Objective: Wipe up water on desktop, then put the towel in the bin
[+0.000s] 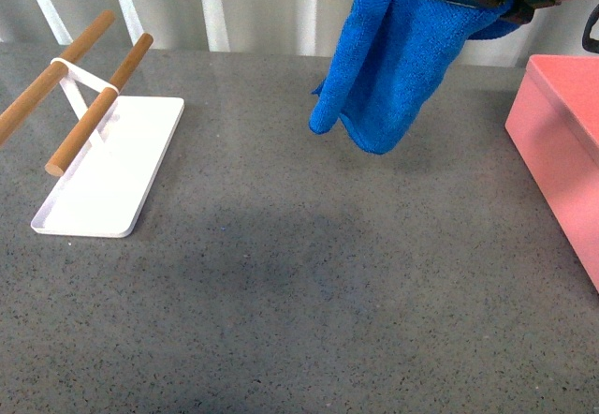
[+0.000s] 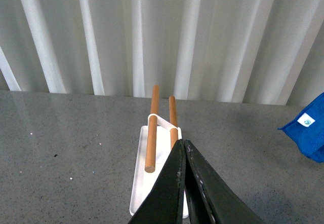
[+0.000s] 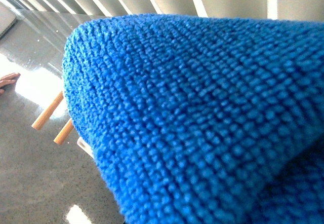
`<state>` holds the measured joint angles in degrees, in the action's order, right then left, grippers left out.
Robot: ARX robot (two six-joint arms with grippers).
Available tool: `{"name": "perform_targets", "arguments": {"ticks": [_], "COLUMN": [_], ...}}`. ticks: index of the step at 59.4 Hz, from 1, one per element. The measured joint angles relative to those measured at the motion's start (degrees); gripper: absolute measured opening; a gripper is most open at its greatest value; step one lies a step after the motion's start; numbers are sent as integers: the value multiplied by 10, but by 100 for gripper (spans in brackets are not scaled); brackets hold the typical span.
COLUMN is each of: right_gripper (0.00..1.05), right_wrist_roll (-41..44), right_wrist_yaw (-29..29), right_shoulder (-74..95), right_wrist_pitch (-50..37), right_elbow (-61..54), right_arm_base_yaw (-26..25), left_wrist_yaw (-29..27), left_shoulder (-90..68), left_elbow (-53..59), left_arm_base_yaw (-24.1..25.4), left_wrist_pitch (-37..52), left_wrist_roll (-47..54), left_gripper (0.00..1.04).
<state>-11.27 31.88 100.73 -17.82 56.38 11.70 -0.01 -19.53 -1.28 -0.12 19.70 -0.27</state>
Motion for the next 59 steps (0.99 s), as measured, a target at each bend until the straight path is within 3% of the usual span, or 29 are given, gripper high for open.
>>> {"name": "perform_targets", "arguments": {"ticks": [33, 40, 59], "right_gripper": [5, 5, 5], "right_wrist_roll": [19, 21, 32], "right_wrist_yaw": [-16, -19, -31], "right_shoulder": [6, 7, 18], "right_wrist_pitch": [11, 16, 29], "right_elbow": [0, 0, 2], "right_arm_base_yaw": [3, 5, 11], "left_wrist_yaw": [0, 0, 0], "left_shoulder": [96, 168, 193], "left_elbow": [0, 0, 0], "left_arm_base_yaw": [0, 0, 0], "left_wrist_pitch": [-96, -187, -197], "left_wrist_roll": [0, 0, 0], "left_gripper": [4, 4, 7]}}
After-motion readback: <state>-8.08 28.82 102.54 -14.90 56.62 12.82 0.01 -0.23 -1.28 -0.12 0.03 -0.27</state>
